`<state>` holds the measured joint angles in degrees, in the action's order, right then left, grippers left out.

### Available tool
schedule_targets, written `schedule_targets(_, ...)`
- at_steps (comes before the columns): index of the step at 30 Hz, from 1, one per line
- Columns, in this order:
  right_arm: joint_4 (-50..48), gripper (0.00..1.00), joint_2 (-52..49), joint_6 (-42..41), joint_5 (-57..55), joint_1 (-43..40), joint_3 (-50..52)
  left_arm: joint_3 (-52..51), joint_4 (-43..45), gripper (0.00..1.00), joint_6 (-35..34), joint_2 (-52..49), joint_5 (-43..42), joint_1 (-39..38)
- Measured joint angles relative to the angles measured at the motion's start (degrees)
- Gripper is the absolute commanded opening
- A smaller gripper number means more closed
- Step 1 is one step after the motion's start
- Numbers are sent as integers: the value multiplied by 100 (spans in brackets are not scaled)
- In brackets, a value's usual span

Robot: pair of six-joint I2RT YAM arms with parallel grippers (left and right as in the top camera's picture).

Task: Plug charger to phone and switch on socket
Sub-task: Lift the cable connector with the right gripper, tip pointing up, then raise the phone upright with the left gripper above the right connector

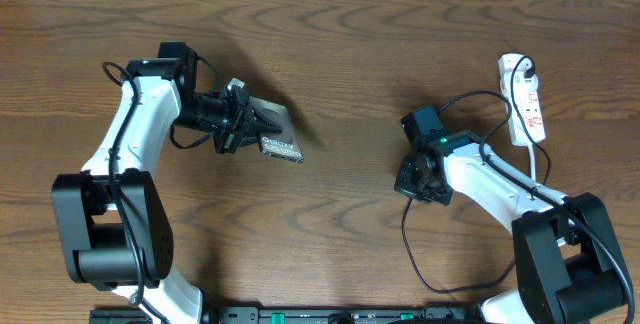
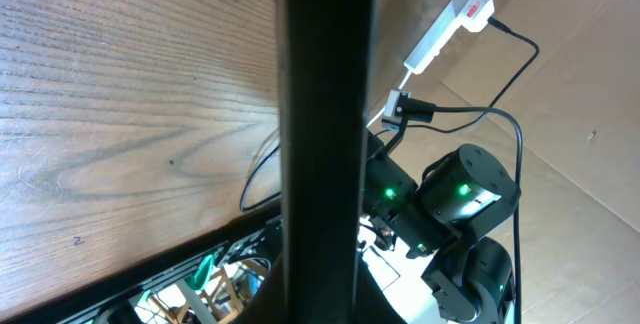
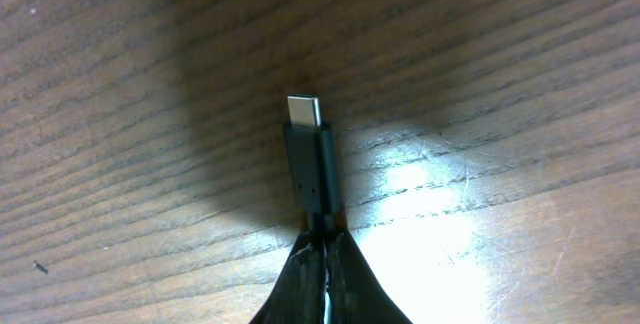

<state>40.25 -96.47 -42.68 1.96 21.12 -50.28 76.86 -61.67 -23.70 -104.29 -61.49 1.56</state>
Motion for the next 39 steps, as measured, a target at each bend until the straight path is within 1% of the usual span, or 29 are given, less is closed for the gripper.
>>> schedule_targets(5, -9, 1, 0, 354, 98, -66, 0, 0, 0, 8, 0, 0, 0, 0)
schedule_targets(7, -116, 1, 0, 671, 382, -186, 11, 0, 9, 8, 2, 0, 0, 0)
schedule_targets(11, -592, 1, -4, 1711, 1628, -562, 87, 0, 20, 8, 175, 0, -2, 0)
schedule_targets(13, -688, 1, -2, 2302, 2479, -804, 98, 0, 28, 8, 411, 0, -94, 0)
schedule_targets(16, -686, 1, -2, 3139, 3748, -1191, 105, 0, 219, 7, 914, 0, -540, 0)
schedule_targets(20, -669, 1, -2, 4236, 5379, -1600, 122, 0, 710, 7, 1486, 0, -1325, -2)
schedule_targets(23, -673, 1, -2, 4774, 6203, -1687, 122, 0, 940, 8, 1692, 0, -1648, 0)
schedule_targets(27, -667, 1, -2, 5222, 6848, -1676, 125, 0, 1084, 7, 1818, 0, -1832, -2)
schedule_targets(31, -691, 1, -2, 5654, 7547, -1556, 125, 0, 1526, 8, 1762, 0, -1869, -2)
schedule_targets(33, -695, 1, -2, 5759, 7794, -1456, 125, 0, 1849, 7, 1558, 0, -1777, -17)
schedule_targets(36, -699, 1, -2, 5862, 8048, -1329, 125, 0, 2498, 7, 1128, 0, -1582, -72)
schedule_targets(39, -782, 1, -2, 5882, 8279, -1246, 127, 2, 3394, 7, 584, 17, -1434, -254)
